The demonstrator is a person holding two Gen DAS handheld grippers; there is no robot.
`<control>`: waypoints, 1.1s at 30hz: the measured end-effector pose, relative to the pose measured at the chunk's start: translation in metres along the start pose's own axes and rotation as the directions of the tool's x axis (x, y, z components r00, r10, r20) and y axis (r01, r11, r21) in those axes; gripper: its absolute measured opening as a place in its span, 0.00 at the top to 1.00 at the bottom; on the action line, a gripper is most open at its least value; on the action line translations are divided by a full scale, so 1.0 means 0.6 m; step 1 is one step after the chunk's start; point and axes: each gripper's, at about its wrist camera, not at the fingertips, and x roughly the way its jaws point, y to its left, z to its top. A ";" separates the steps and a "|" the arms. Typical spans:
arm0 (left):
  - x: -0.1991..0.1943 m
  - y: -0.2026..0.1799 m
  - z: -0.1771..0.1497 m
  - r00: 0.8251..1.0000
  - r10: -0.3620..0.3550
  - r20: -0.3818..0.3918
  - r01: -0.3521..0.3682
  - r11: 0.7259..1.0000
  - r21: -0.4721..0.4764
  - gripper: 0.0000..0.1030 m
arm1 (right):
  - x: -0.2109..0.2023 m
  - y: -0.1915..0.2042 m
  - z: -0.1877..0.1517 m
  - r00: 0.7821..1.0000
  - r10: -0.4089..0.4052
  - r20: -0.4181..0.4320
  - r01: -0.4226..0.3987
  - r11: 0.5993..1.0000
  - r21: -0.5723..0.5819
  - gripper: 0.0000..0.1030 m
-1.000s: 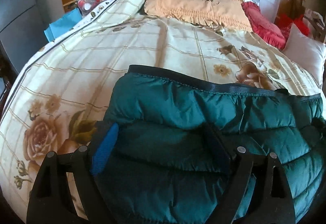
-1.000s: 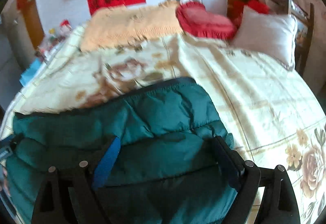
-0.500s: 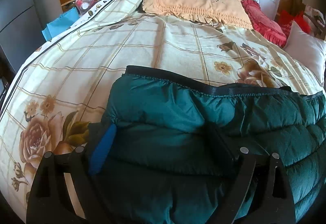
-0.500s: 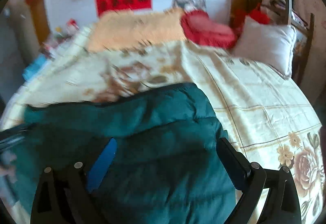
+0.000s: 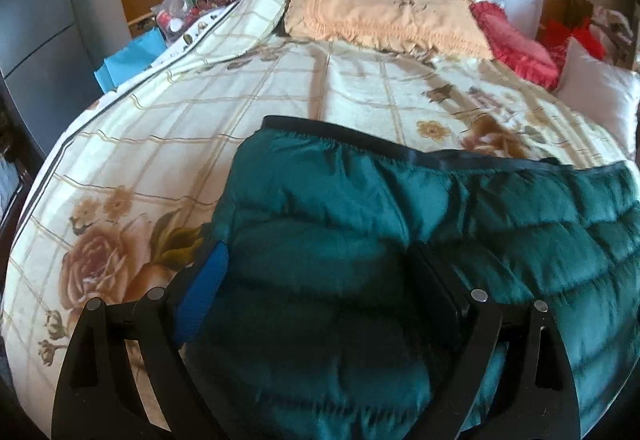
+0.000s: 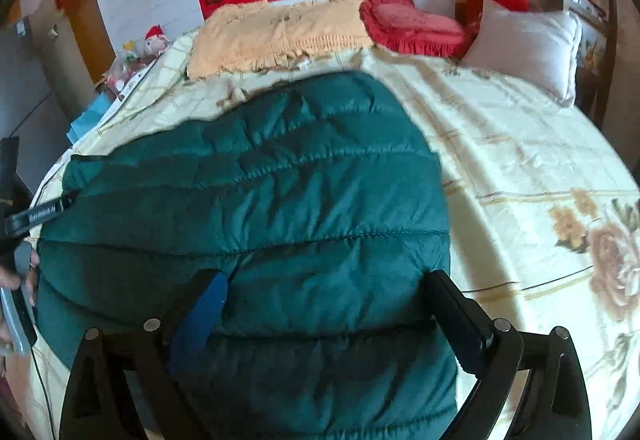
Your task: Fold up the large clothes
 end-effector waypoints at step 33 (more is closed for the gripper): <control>-0.223 0.017 -0.200 0.990 -0.077 0.120 0.083 0.996 -0.038 0.12 | -0.111 0.142 -0.117 0.999 0.007 0.044 -0.005 0.999 -0.051 0.00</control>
